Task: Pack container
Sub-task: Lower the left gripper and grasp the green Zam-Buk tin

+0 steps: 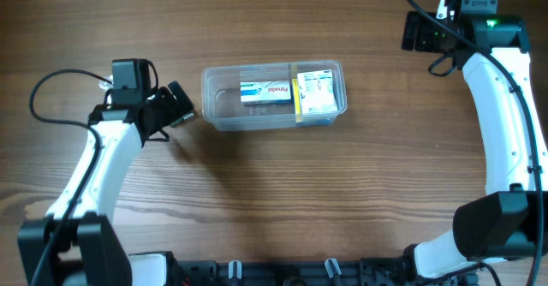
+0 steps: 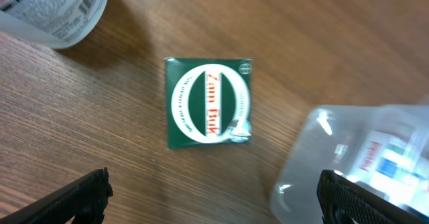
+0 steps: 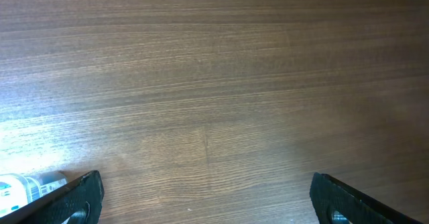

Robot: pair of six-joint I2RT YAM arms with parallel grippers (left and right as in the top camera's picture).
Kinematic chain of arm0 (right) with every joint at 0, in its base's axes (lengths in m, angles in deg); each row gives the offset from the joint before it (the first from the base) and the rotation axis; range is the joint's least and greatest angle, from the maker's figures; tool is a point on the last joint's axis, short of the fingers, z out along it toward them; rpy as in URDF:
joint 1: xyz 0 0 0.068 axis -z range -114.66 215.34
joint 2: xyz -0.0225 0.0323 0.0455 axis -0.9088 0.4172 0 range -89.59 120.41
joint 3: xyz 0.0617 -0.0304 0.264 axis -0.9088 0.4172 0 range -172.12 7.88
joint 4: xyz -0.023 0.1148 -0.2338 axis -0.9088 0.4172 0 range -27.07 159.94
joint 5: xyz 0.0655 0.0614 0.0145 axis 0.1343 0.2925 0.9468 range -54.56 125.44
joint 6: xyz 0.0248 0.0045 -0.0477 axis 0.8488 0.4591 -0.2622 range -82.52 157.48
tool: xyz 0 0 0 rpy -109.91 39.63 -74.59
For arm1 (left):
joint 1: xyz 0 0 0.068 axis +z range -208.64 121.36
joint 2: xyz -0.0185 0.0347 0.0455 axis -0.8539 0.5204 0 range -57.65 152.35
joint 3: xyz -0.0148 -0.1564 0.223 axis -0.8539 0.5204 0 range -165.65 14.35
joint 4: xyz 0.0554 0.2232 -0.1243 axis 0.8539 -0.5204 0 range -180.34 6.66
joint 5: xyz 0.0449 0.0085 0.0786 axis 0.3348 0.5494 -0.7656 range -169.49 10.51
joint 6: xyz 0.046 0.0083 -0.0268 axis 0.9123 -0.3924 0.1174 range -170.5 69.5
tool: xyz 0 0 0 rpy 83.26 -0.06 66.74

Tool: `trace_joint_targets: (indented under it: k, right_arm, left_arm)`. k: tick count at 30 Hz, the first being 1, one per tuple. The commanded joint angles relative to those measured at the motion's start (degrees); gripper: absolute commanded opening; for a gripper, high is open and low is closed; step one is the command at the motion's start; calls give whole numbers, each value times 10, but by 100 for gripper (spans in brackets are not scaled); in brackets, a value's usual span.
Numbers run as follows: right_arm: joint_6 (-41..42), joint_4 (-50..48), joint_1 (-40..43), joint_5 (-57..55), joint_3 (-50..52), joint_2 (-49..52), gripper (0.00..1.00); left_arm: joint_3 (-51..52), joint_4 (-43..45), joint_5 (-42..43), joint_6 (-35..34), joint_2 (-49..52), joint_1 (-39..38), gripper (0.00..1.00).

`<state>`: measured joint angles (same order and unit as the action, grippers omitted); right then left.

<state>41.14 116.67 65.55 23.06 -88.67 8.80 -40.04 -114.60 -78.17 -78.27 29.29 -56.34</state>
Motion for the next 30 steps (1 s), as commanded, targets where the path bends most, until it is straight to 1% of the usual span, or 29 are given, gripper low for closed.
trace_joint_targets:
  k: [1, 5, 7, 21, 25, 30]
  right_arm:
    - [10, -2, 0, 7, 3, 5, 100]
    - [10, -2, 0, 7, 3, 5, 100]
    - [10, -2, 0, 7, 3, 5, 100]
    - [10, -2, -1, 7, 3, 5, 100]
    - [10, -2, -1, 7, 3, 5, 100]
    - [10, -2, -1, 7, 3, 5, 100]
  left_arm:
    - [-6, 9, -37, -9, 43, -2, 100]
    - [-6, 29, -38, 19, 70, -2, 100]
    - [-6, 42, -39, 21, 83, -2, 100]
    - [-6, 97, -29, 97, 116, -2, 100]
    - [-6, 99, -27, 111, 128, -2, 100]
    - [-6, 106, -27, 111, 150, -2, 100]
